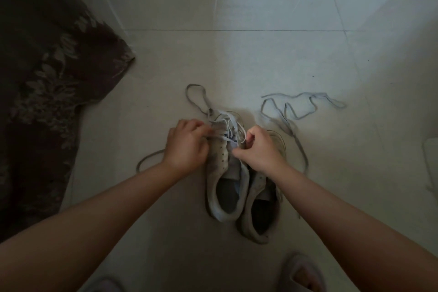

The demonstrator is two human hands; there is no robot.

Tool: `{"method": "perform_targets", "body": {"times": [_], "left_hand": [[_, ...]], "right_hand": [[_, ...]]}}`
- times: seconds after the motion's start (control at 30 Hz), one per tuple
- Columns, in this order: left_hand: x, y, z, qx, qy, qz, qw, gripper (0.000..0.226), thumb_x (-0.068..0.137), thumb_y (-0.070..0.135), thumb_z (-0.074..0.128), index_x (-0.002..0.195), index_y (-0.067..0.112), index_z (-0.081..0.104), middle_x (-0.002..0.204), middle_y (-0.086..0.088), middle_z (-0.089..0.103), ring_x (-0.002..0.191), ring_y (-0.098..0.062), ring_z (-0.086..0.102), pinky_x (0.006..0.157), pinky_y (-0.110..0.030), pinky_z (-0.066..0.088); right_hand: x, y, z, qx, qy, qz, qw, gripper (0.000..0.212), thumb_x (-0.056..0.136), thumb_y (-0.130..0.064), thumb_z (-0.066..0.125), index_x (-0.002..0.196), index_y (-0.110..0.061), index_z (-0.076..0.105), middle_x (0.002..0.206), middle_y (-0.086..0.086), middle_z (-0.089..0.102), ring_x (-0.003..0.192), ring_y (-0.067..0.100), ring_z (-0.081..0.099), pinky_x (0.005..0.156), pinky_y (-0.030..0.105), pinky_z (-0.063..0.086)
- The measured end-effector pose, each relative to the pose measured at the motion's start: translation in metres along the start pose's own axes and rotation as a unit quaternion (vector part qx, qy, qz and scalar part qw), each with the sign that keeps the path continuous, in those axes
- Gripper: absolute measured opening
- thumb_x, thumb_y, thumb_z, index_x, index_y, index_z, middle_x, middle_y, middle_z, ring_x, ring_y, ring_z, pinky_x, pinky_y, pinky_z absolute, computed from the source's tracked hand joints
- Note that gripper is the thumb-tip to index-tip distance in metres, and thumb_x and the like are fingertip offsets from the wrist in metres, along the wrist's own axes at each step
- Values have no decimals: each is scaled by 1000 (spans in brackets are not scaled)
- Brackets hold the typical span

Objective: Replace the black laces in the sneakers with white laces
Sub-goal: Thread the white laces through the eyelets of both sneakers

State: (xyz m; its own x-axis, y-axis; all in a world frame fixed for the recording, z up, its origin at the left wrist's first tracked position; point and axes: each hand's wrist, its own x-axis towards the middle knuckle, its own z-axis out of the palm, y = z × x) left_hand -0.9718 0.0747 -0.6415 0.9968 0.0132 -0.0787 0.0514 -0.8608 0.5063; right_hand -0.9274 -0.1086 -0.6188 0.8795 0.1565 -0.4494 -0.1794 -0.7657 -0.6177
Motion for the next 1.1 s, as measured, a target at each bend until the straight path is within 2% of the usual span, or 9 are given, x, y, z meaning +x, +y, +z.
{"method": "perform_targets", "body": {"times": [0.1,0.2,0.37,0.53,0.6,0.77,0.83,0.97,1.1], "left_hand": [[5,13,6,0,-20,26,999,33,79,41,52,100,21,67,102,0,63,101,-27,55,78,-32,38],[15,19,8,24,-48,-10,999,23,85,36,61,101,19,61,106,0,59,110,-23,46,83,-33,33],[18,23,10,103,-82,-45,990,18,95,28,44,106,15,51,114,-5,56,109,-27,50,85,-35,35],[16,-32,-2,110,-71,-262,956,23,95,26,43,105,9,56,114,-14,60,108,-32,55,88,-38,37],[12,-33,-1,120,-84,-240,960,22,94,28,44,103,11,57,112,-12,61,108,-31,53,87,-37,36],[4,-2,11,34,-41,-73,996,31,89,33,53,119,25,55,112,3,63,109,-23,53,88,-36,32],[7,6,14,34,-22,-27,999,27,89,36,55,113,25,59,106,3,64,105,-22,55,85,-36,32],[13,4,10,49,-1,-25,999,13,90,30,55,91,23,66,88,1,68,93,-23,57,77,-33,26],[14,-4,5,35,15,-115,993,15,93,31,51,89,25,65,87,2,69,90,-21,62,78,-32,27]], "right_hand": [[0,2,0,-4,1,5,1000,35,64,-25,73,76,-18,41,87,3,47,74,20,46,59,28,36],[-1,2,1,-5,2,5,1000,35,65,-26,73,75,-19,40,88,3,48,75,20,46,59,28,36],[-4,0,1,-20,15,0,1000,34,70,-27,71,75,-17,39,81,0,44,70,17,42,54,26,29],[-2,-1,-2,-23,20,18,999,38,73,-29,70,69,-19,34,75,-3,41,63,13,36,51,28,27],[-3,-1,-1,-27,20,17,999,37,72,-28,70,69,-18,34,75,-3,40,64,14,37,51,27,25],[-3,3,3,-25,30,4,999,37,70,-28,70,70,-17,35,75,-2,39,65,15,36,53,27,25],[-2,3,3,-29,23,5,999,36,70,-27,70,71,-17,35,76,-2,40,65,14,37,53,27,26],[-3,2,1,-32,21,7,999,34,72,-26,69,71,-17,36,75,-1,42,66,16,39,54,28,29],[-1,-2,-2,-17,4,27,999,31,73,-29,69,72,-18,40,71,-1,47,62,15,41,54,29,31]]}}
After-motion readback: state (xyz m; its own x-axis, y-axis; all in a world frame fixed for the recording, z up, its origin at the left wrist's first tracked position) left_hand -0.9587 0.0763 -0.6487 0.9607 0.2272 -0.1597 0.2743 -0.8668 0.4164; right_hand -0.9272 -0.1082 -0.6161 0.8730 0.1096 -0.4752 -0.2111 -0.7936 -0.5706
